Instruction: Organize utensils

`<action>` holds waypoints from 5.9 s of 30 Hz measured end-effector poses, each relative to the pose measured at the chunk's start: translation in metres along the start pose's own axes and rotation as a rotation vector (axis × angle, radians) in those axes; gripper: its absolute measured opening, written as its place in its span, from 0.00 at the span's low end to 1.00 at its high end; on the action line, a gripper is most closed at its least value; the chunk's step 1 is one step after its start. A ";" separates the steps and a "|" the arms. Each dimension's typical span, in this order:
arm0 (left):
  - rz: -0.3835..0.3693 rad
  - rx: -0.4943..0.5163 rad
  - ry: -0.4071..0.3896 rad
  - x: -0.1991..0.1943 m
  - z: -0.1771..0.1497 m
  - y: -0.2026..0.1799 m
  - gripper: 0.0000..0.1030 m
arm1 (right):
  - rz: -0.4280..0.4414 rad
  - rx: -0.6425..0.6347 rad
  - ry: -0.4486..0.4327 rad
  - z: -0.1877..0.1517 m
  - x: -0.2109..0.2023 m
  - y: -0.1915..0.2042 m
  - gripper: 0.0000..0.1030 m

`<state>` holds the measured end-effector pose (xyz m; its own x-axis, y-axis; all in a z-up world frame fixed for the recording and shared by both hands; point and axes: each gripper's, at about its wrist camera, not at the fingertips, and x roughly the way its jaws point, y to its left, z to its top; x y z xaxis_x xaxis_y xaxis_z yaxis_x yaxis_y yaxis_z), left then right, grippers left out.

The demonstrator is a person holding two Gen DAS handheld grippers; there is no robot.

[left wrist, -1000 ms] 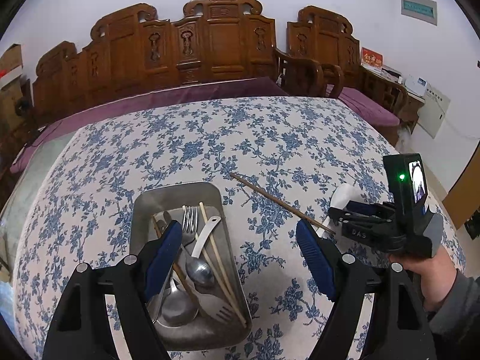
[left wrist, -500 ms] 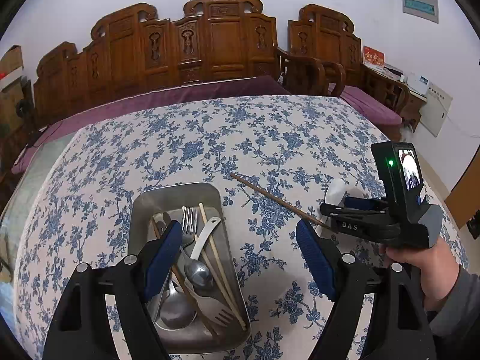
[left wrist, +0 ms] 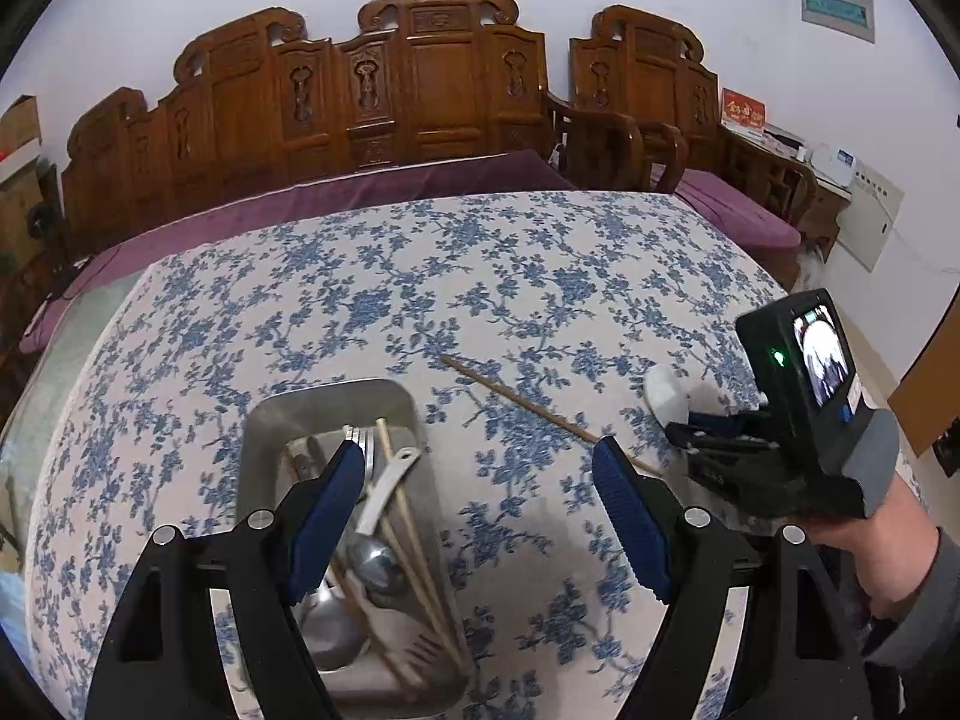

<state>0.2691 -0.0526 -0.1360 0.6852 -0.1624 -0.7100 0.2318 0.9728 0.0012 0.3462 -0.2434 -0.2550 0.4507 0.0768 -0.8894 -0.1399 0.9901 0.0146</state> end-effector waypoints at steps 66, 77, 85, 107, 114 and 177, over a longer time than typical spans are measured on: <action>0.042 -0.008 0.172 0.033 0.013 -0.014 0.04 | 0.185 -0.079 -0.166 -0.035 -0.110 0.012 0.04; 0.074 -0.009 0.127 -0.002 0.015 0.032 0.04 | 0.212 -0.127 -0.186 -0.024 -0.123 0.059 0.04; 0.071 -0.028 0.160 0.009 -0.004 0.066 0.04 | 0.219 -0.162 -0.185 -0.019 -0.125 0.085 0.04; 0.022 -0.015 0.213 0.019 -0.042 0.102 0.12 | 0.293 -0.185 -0.164 0.014 -0.105 0.158 0.04; 0.055 -0.025 0.126 -0.012 -0.044 0.125 0.25 | 0.359 -0.145 -0.157 0.026 -0.089 0.194 0.04; 0.149 -0.073 -0.296 -0.211 -0.039 0.005 0.93 | 0.117 0.044 -0.667 -0.116 -0.332 0.058 0.98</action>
<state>0.0986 -0.0074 -0.0141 0.8808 -0.0484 -0.4709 0.0715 0.9969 0.0313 0.0859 -0.2255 -0.0125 0.8841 0.2258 -0.4092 -0.1910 0.9737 0.1245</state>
